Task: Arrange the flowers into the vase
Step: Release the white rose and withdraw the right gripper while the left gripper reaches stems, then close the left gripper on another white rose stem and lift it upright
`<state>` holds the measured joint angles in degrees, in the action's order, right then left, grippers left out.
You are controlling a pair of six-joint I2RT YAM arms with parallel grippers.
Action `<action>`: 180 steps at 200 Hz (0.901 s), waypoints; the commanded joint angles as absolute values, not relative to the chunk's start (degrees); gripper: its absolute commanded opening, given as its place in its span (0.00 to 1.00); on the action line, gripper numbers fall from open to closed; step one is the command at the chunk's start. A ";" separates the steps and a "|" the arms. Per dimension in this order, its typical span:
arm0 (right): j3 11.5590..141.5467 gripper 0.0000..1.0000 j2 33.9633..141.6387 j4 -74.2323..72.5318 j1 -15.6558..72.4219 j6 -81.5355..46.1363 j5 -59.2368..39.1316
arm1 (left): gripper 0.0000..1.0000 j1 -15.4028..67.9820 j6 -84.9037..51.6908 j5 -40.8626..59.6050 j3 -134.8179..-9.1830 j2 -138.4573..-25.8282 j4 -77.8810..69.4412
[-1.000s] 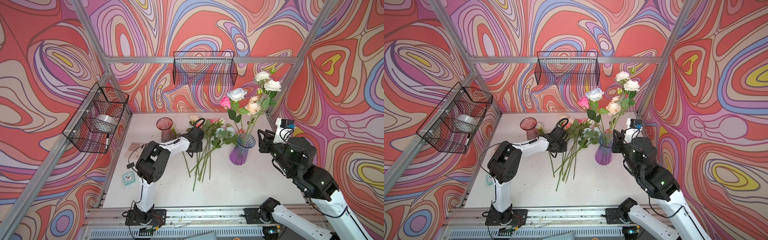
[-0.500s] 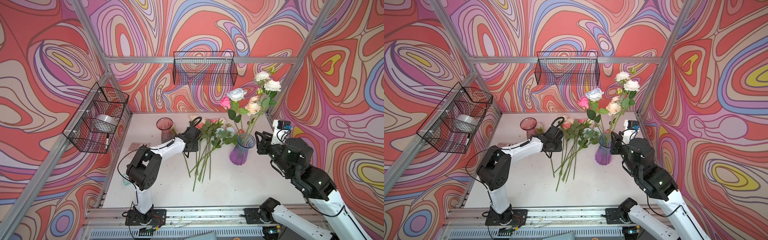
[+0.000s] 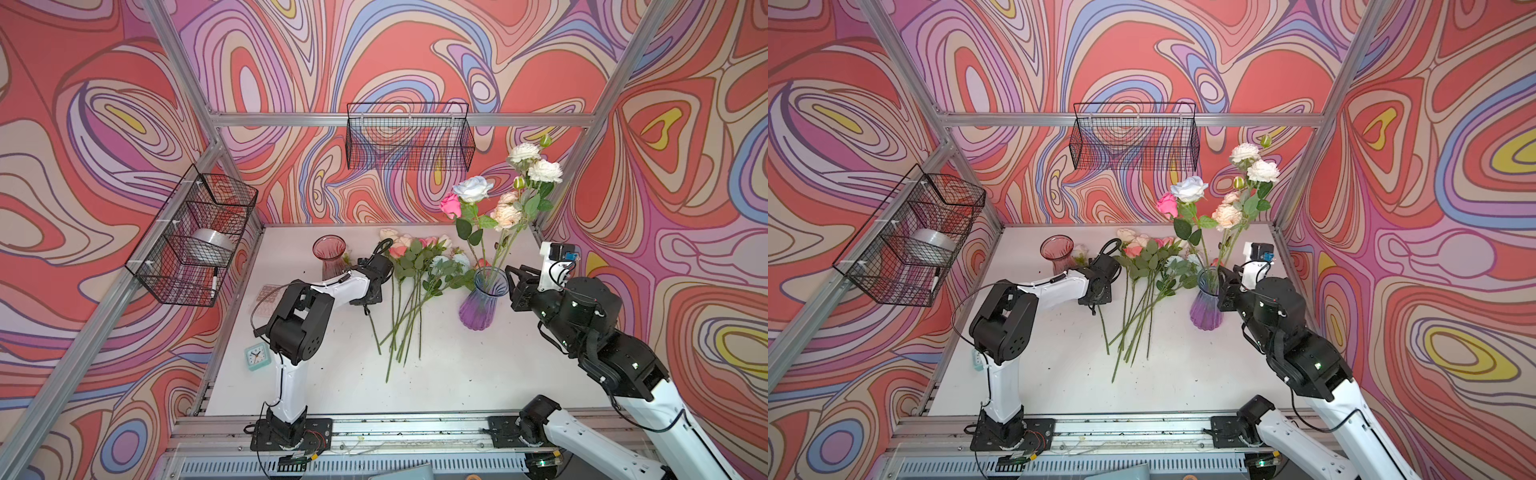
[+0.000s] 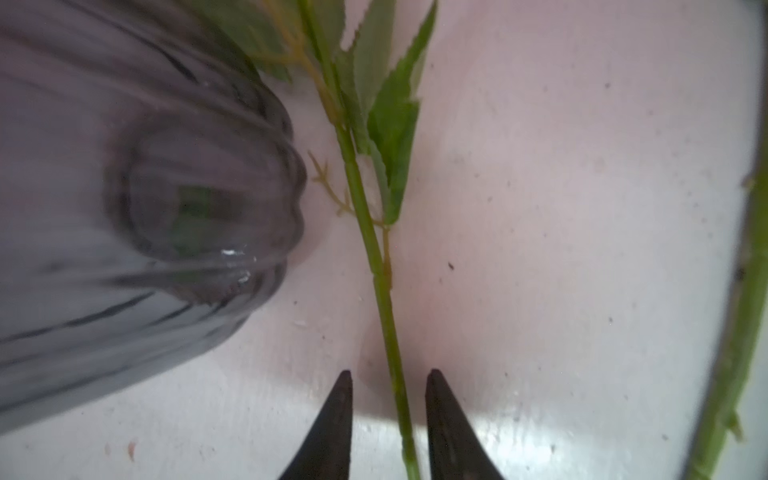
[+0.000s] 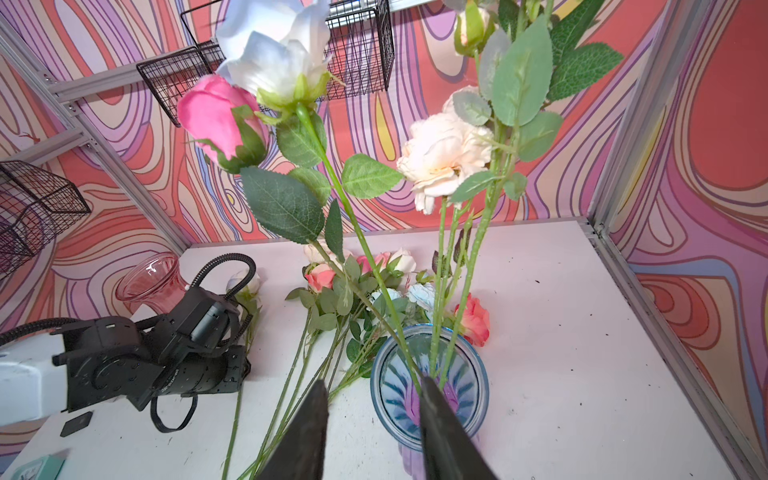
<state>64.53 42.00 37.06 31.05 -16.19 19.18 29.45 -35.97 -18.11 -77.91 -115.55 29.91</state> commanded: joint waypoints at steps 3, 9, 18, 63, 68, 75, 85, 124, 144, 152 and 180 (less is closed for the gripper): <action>63.90 0.37 41.06 37.38 30.78 -16.35 18.72 | 0.12 28.80 -34.48 -17.27 -78.80 -117.38 29.48; 64.03 0.37 40.92 37.56 30.76 -16.30 18.77 | 0.09 28.75 -34.08 -16.20 -78.47 -117.13 28.60; 64.02 0.37 40.81 37.76 30.76 -16.13 19.15 | 0.03 28.74 -33.66 -14.40 -77.88 -116.62 27.69; 64.77 0.36 39.99 38.57 30.76 -15.21 21.92 | 0.00 28.83 -34.03 -5.78 -74.97 -109.98 24.78; 64.84 0.36 39.93 38.52 30.78 -15.12 22.11 | 0.00 28.83 -34.03 -4.92 -74.74 -108.88 24.62; 64.86 0.36 39.88 38.49 30.76 -15.08 22.37 | 0.00 28.98 -34.15 -3.87 -74.50 -107.05 24.49; 64.86 0.36 39.73 38.26 30.80 -15.11 22.58 | 0.00 29.09 -34.33 -2.66 -73.78 -104.10 23.89; 64.69 0.36 39.84 37.62 30.76 -15.91 22.31 | 0.00 30.23 -34.52 -0.08 -69.35 -90.07 20.54; 64.95 0.36 39.60 37.60 30.80 -16.27 21.78 | 0.00 31.68 -33.39 1.06 -63.71 -80.55 14.59; 64.95 0.36 39.38 37.46 30.77 -16.27 22.40 | 0.00 32.89 -32.52 0.54 -61.23 -76.16 10.92; 64.37 0.36 38.63 36.65 30.79 -16.53 24.14 | 0.00 38.73 -24.92 0.92 -53.01 -62.75 -0.36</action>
